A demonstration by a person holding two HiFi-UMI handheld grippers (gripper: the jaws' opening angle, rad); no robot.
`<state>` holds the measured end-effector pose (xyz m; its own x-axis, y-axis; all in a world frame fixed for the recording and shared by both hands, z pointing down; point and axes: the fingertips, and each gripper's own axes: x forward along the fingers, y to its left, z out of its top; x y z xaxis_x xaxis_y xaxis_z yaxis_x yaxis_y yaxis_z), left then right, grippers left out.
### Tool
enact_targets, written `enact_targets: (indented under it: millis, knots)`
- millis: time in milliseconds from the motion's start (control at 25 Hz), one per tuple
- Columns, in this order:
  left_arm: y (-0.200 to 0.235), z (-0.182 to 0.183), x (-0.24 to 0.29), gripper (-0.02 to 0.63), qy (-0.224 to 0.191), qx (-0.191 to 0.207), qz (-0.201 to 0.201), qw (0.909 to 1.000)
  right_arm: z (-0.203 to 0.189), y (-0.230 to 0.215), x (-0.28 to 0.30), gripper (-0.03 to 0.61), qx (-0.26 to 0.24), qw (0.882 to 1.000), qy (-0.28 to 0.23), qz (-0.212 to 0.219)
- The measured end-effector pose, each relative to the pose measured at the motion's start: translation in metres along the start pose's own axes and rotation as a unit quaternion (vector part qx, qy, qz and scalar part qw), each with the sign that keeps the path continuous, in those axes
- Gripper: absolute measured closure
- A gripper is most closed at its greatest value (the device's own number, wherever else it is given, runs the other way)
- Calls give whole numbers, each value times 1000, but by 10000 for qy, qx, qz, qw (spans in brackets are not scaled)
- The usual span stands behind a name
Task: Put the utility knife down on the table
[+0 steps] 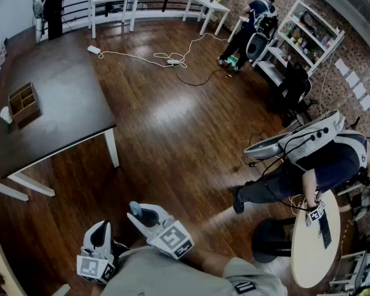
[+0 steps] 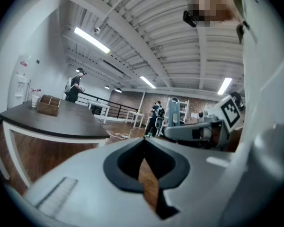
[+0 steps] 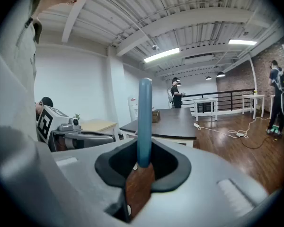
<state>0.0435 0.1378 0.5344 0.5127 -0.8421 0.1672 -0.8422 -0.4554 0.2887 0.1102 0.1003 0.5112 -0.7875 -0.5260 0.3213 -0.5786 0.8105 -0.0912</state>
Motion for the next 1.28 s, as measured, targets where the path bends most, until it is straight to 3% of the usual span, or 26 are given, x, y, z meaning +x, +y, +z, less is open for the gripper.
enact_targets:
  millis: [320,440,560,760,1120,1280]
  knots:
    - [73,41,-41,612,-427,-198,362,9982,37,49,74,508,-250,9992,9,318]
    - [108,40,-60,612,-398,-101,496,9979,46,71,104,508,-361,9982,9,470]
    - [145,51,-80,612,-733,-28,668,9951,57,89,135,508,-463,9975,-69,532]
    - [176,60,-106,612,-805,25,825,9933,70,113,162,508,-493,9971,-206,549]
    - [223,65,-119,612,-737,-15,1012,9921,77,114,213,508,-342,9982,-198,457]
    - [247,65,-125,612,-731,-232,1334,9881,80,108,242,508,-262,9979,-162,576]
